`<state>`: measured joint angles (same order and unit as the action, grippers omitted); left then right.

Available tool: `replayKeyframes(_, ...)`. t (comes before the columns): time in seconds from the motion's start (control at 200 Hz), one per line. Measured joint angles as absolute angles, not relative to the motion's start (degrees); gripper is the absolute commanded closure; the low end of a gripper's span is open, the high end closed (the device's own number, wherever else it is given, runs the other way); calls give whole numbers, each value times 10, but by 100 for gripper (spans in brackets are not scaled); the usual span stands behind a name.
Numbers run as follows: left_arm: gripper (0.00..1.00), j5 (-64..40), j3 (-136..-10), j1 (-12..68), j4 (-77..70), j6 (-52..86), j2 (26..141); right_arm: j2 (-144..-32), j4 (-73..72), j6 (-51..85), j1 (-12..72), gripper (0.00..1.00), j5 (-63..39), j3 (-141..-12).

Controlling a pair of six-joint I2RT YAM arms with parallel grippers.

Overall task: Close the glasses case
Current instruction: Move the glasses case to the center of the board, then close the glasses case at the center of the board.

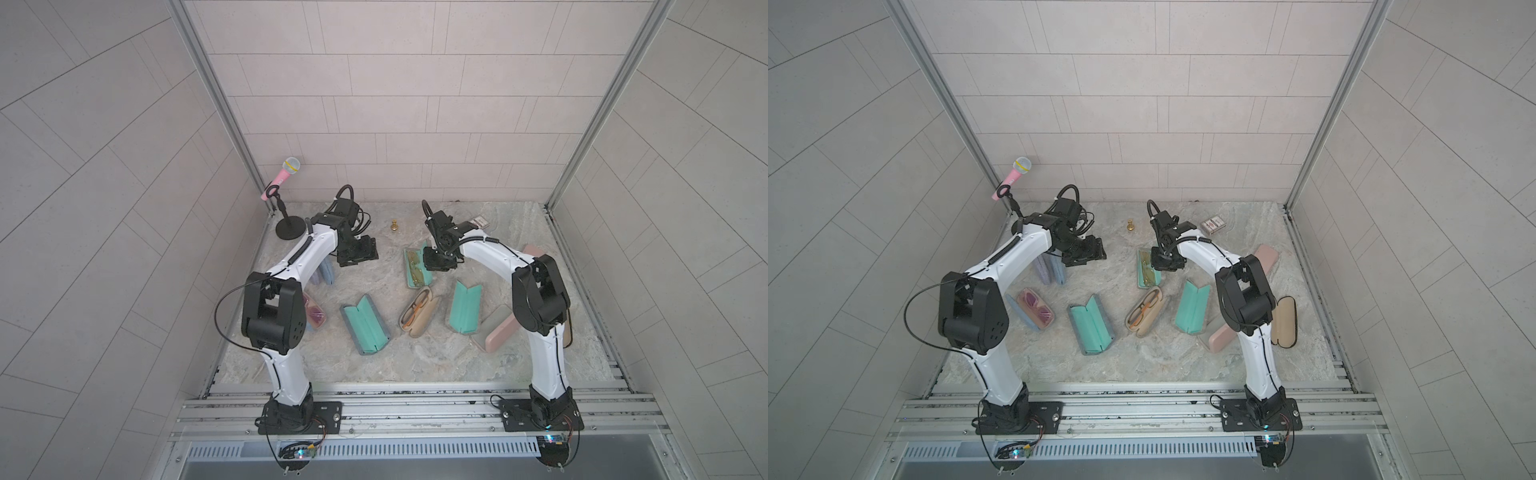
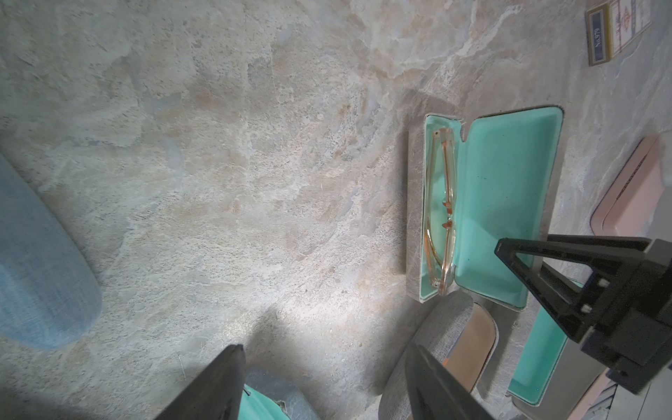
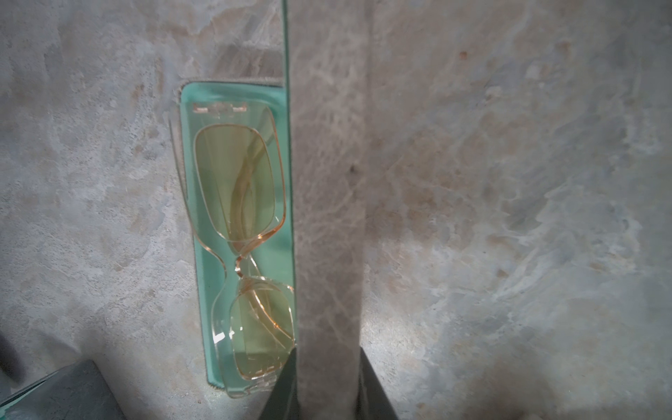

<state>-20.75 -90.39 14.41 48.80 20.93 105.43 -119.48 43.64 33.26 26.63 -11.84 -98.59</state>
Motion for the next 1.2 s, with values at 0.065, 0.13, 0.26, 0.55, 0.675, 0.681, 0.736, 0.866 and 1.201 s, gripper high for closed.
replayKeyframes(0.065, 24, -207, -904, 146, 488, 209, 1054, -1195, 435, 335, 267, 70, -118, -988)
replayKeyframes(0.13, 24, -206, -904, 147, 488, 209, 1054, -1195, 435, 336, 269, 69, -118, -990)
replayKeyframes(0.26, 24, -204, -904, 150, 488, 209, 1054, -1195, 433, 337, 274, 66, -121, -991)
replayKeyframes(0.55, 24, -203, -904, 159, 488, 209, 1055, -1193, 436, 337, 277, 59, -126, -991)
replayKeyframes(0.675, 25, -203, -904, 166, 488, 210, 1060, -1177, 441, 335, 277, 56, -126, -989)
replayKeyframes(0.681, 25, -203, -904, 166, 488, 210, 1060, -1175, 442, 335, 277, 55, -126, -989)
replayKeyframes(0.736, 28, -203, -904, 170, 488, 210, 1063, -1162, 444, 333, 277, 55, -127, -989)
replayKeyframes(0.866, 48, -204, -904, 183, 487, 215, 1066, -1114, 443, 331, 277, 66, -127, -974)
replayKeyframes(1.201, 100, -221, -903, 233, 452, 246, 1105, -1054, 431, 320, 260, 96, -131, -894)
